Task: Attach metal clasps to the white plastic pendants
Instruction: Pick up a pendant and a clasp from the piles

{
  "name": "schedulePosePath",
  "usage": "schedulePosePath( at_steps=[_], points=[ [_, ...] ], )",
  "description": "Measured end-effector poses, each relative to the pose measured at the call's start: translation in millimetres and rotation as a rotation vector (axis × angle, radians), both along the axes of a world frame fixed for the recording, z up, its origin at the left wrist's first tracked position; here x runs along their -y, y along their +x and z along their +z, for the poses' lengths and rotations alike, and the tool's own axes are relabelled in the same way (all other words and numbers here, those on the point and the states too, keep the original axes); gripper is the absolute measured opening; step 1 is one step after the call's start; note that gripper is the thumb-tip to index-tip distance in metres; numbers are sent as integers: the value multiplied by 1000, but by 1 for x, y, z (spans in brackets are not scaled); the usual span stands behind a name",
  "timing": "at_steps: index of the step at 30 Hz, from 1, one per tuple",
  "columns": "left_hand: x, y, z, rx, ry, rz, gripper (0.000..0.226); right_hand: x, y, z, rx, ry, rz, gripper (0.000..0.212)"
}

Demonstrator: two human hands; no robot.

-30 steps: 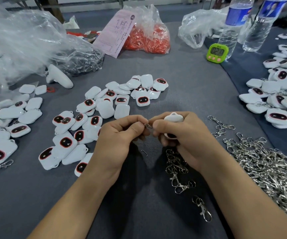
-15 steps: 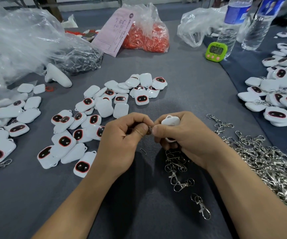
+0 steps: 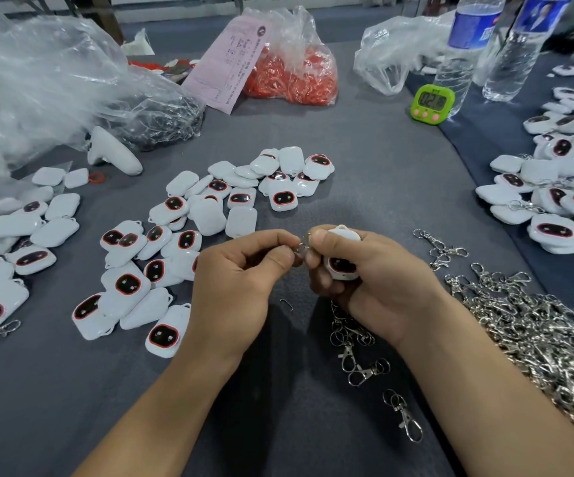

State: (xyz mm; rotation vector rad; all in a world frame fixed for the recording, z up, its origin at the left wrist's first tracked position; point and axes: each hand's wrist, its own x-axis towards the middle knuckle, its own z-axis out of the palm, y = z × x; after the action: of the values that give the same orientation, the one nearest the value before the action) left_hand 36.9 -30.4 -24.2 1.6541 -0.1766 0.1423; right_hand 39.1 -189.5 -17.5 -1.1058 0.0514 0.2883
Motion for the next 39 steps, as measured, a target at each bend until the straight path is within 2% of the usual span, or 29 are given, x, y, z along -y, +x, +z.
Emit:
schedulePosePath(
  at_steps=[5,8,16,21,26,30,32,36,39],
  points=[
    [-4,0,-2,-30,63,48,17,4,1,1,15,-98,-29,19],
    [-3,2,-2,-22,113,37,19,2,0,-1,99,-229,-2,21],
    [-5,2,-2,-3,150,83,12,-4,2,-9,291,-457,-153,12],
    [-7,3,-4,5,175,122,22,-3,1,-9,356,-556,-166,10],
    [-7,4,-4,37,308,177,21,-5,-2,-10,434,-713,-175,9],
    [-9,1,-2,95,405,197,17,-5,-3,-11,428,-729,-191,10],
    [-9,1,-1,87,358,170,17,-2,-3,-10,438,-725,-205,8],
    [-10,3,4,-86,30,-44,14,-1,-1,-7,460,-672,-245,9],
    [-12,5,5,-147,-86,-158,11,0,-1,-5,482,-563,-184,11]
  ],
)
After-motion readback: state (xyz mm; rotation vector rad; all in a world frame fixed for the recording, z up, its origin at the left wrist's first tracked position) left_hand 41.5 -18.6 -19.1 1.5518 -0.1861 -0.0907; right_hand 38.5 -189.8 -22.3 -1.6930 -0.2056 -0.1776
